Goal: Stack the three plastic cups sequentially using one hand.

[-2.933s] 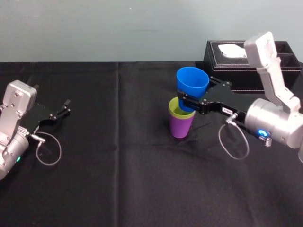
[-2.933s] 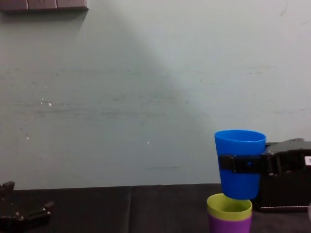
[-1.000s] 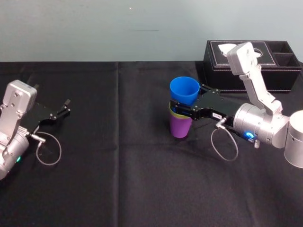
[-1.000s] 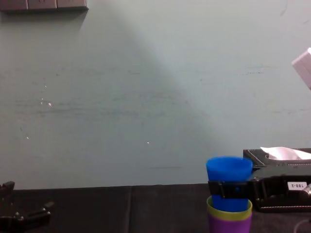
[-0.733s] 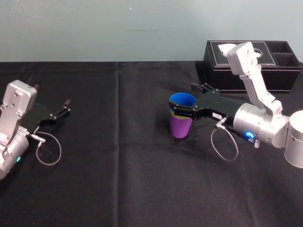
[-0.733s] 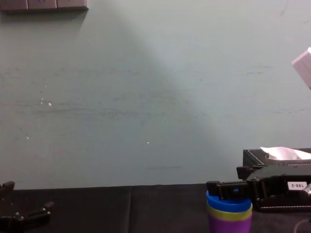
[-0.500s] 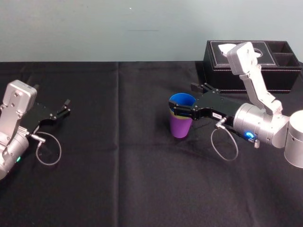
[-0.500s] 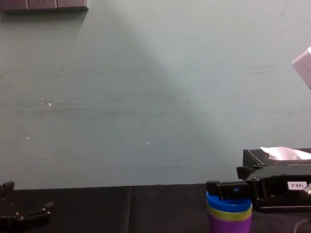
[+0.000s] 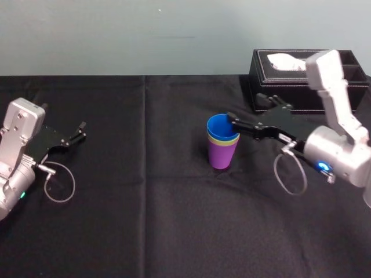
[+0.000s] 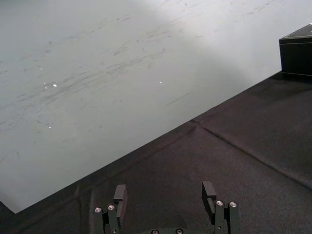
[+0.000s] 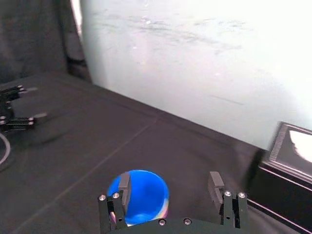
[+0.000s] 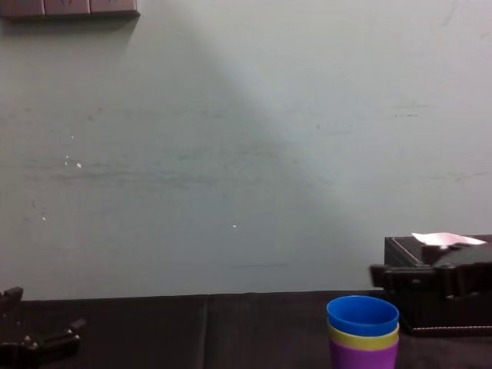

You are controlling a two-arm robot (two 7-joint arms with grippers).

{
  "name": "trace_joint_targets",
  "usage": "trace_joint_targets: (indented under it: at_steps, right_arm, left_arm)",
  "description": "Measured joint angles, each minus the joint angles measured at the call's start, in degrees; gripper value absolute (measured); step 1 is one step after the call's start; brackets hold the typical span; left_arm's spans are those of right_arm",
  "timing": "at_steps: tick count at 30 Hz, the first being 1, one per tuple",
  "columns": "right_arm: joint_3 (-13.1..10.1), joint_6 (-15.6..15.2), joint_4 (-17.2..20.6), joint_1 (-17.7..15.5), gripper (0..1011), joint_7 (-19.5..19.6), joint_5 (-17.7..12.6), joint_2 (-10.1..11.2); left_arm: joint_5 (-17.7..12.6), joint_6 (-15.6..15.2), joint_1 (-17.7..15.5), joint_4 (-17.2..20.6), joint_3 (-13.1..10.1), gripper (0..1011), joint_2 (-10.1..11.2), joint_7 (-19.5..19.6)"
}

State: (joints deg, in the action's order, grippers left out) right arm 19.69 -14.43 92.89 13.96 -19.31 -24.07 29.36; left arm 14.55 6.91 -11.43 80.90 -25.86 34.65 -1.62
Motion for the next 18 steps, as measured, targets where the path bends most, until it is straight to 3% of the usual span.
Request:
trace_joint_targets:
  at_steps: [10,18]
  right_arm:
    - [-7.27,3.67,3.68,-8.65,1000,4.55,1.0,1.76]
    - [-10.29,4.85,2.05,-11.29,1000,5.65,1.93,1.7]
  left_arm:
    - [0.0,0.0,0.0,0.0,0.0,1011,0.0,0.0]
    - [0.0,0.0,0.0,0.0,0.0,1011,0.0,0.0]
